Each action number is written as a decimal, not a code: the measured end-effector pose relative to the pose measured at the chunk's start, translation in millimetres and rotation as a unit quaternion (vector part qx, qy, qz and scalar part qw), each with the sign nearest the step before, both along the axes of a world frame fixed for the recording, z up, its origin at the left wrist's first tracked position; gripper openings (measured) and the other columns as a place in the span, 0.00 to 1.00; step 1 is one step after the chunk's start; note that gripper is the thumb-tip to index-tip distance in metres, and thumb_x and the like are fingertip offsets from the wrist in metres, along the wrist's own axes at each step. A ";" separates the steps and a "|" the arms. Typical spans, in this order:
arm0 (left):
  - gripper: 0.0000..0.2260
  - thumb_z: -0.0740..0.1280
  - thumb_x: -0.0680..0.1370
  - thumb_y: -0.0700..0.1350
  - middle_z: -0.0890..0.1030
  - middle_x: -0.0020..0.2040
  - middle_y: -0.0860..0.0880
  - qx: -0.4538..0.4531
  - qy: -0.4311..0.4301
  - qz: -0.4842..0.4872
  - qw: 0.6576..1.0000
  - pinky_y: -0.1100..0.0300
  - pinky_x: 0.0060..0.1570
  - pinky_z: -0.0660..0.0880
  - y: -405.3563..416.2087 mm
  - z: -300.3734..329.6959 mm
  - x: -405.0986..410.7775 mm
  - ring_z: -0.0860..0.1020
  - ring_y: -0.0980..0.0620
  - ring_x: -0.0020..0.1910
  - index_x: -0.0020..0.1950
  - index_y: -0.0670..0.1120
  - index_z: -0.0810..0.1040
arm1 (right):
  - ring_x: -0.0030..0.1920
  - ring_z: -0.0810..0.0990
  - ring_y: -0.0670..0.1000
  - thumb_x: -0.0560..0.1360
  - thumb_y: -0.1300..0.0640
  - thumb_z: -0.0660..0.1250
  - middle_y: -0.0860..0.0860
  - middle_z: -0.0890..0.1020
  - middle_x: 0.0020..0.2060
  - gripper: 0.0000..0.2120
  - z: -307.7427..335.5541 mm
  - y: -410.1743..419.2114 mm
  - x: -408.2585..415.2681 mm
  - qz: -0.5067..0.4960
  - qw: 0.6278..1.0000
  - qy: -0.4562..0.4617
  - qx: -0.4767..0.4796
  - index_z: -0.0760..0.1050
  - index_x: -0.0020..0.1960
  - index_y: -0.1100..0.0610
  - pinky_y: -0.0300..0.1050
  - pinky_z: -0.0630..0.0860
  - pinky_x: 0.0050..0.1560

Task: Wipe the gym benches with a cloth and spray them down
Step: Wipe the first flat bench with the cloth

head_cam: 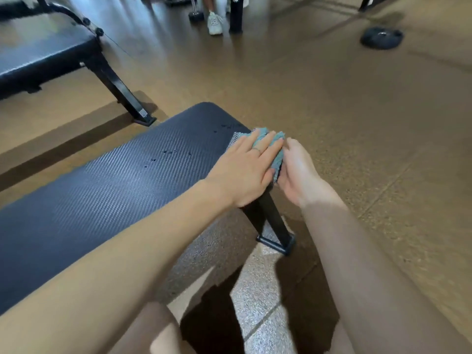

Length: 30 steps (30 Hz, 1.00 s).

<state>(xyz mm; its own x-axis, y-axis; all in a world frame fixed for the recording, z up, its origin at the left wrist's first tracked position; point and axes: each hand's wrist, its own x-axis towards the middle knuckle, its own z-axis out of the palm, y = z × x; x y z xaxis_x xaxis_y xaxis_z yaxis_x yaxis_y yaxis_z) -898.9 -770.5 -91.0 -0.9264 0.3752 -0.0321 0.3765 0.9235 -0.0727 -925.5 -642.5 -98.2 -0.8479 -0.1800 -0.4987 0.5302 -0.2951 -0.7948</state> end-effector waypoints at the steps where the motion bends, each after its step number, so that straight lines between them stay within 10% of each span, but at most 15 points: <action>1: 0.28 0.48 0.87 0.54 0.48 0.85 0.46 0.003 0.007 -0.004 1.000 0.47 0.82 0.47 -7.7 -1.3 7.7 0.46 0.43 0.84 0.85 0.47 0.45 | 0.53 0.84 0.49 0.86 0.44 0.45 0.55 0.84 0.59 0.27 -1.0 2.5 1.6 0.011 1.000 0.002 0.003 0.75 0.68 0.57 0.41 0.81 0.43; 4: 0.30 0.45 0.85 0.58 0.49 0.85 0.46 0.018 -0.003 0.001 1.000 0.46 0.81 0.53 -50.2 -3.1 55.6 0.48 0.45 0.84 0.85 0.47 0.46 | 0.46 0.84 0.46 0.85 0.41 0.45 0.50 0.85 0.48 0.26 -1.3 -1.9 2.3 0.026 0.998 0.023 0.059 0.78 0.58 0.53 0.40 0.78 0.41; 7: 0.29 0.43 0.86 0.60 0.49 0.85 0.50 0.035 -0.018 0.033 0.999 0.49 0.81 0.48 -95.6 3.1 111.0 0.46 0.50 0.84 0.85 0.49 0.47 | 0.54 0.80 0.51 0.84 0.40 0.46 0.55 0.82 0.54 0.26 1.8 -23.8 0.1 0.035 0.972 0.083 0.215 0.77 0.60 0.53 0.51 0.75 0.60; 12: 0.32 0.36 0.81 0.64 0.43 0.84 0.54 0.055 -0.053 0.091 0.993 0.51 0.82 0.43 -97.7 8.2 91.3 0.40 0.51 0.83 0.84 0.53 0.43 | 0.61 0.73 0.58 0.83 0.43 0.45 0.55 0.76 0.61 0.25 -13.5 -39.9 7.2 0.058 0.836 0.293 0.461 0.71 0.63 0.58 0.61 0.69 0.66; 20: 0.30 0.37 0.83 0.61 0.40 0.84 0.52 0.046 -0.071 0.114 0.990 0.52 0.81 0.39 -73.2 8.7 45.2 0.39 0.48 0.83 0.84 0.52 0.41 | 0.62 0.74 0.58 0.83 0.44 0.44 0.55 0.75 0.63 0.24 -12.2 -42.8 8.2 0.060 0.834 0.290 0.465 0.71 0.62 0.58 0.59 0.69 0.65; 25: 0.34 0.32 0.78 0.64 0.36 0.82 0.57 0.045 -0.096 0.056 0.993 0.54 0.80 0.35 -93.3 14.3 80.9 0.34 0.53 0.82 0.83 0.56 0.39 | 0.74 0.65 0.59 0.83 0.43 0.40 0.57 0.74 0.70 0.30 -11.3 -56.4 9.5 0.066 0.726 0.316 0.608 0.68 0.72 0.60 0.59 0.58 0.77; 30: 0.32 0.36 0.81 0.62 0.45 0.85 0.52 0.072 -0.083 0.126 0.986 0.48 0.81 0.43 -101.1 3.5 -23.6 0.41 0.49 0.83 0.84 0.54 0.44 | 0.80 0.55 0.57 0.85 0.46 0.42 0.54 0.64 0.78 0.29 -6.2 -56.6 1.4 0.116 0.706 0.305 0.629 0.56 0.81 0.59 0.56 0.50 0.79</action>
